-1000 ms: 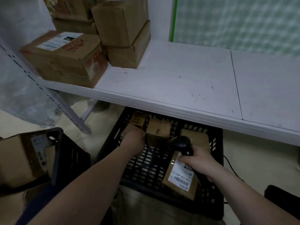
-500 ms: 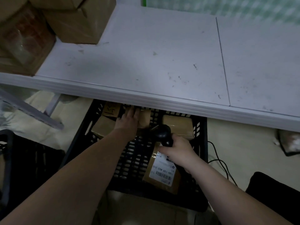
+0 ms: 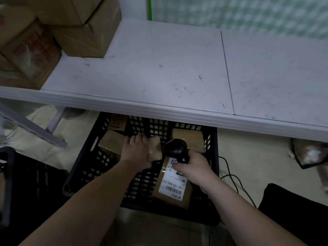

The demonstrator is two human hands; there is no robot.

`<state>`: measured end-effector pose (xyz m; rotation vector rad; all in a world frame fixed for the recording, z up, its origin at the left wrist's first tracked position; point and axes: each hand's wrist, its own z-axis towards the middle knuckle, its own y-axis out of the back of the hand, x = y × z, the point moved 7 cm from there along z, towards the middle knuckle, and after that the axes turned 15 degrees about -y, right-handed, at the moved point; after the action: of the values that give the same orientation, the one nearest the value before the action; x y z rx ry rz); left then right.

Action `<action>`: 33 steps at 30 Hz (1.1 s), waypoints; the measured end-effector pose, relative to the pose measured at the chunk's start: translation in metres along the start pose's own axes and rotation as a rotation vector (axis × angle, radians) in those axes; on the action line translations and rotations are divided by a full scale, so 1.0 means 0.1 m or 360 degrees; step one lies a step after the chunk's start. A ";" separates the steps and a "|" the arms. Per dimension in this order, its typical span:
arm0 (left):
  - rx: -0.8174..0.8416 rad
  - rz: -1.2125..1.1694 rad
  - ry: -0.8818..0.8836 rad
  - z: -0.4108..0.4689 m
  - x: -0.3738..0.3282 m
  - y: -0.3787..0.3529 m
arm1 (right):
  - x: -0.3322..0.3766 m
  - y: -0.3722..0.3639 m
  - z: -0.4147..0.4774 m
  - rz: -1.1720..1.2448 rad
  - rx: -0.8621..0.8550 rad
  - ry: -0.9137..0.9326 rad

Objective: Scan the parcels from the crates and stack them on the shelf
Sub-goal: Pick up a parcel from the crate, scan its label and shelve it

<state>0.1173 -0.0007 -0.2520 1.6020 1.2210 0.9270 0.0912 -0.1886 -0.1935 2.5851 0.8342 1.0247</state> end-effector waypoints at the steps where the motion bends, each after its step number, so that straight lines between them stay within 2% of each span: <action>1: -0.0057 -0.0123 0.0039 -0.06 0.02 0.08 | -0.02 0.02 -0.03 0.0047 -0.0002 0.0002; 9: -0.0477 -0.1212 0.0475 -0.98 0.35 0.64 | -0.05 0.03 -0.43 0.0386 0.0056 0.0110; 15: -0.0869 -0.1527 0.0786 -1.84 0.63 0.99 | -0.04 -0.03 -0.78 0.0547 0.0075 0.0190; 19: -0.1066 -0.2031 0.0955 -2.29 0.78 1.12 | 0.08 -0.01 -0.97 0.0678 0.0075 0.0265; 24: -0.1249 -0.2623 0.0939 -2.59 0.82 1.29 | 0.30 0.09 -1.21 0.0942 0.0133 0.0365; 28: -0.1357 -0.2843 0.0912 -2.69 0.78 1.38 | 0.50 0.24 -1.37 0.1087 0.0142 0.0479; 30: -0.1397 -0.2936 0.0809 -2.70 0.77 1.43 | 0.60 0.34 -1.45 0.1133 0.0160 0.0524; 33: -0.1326 -0.2963 0.0433 -2.64 0.75 1.58 | 0.78 0.54 -1.61 0.1221 0.0178 0.0604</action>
<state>-0.0610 0.1089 -0.0138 -0.5491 1.5130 0.2048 0.0493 -0.1847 -0.0116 2.9052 -0.0982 1.7392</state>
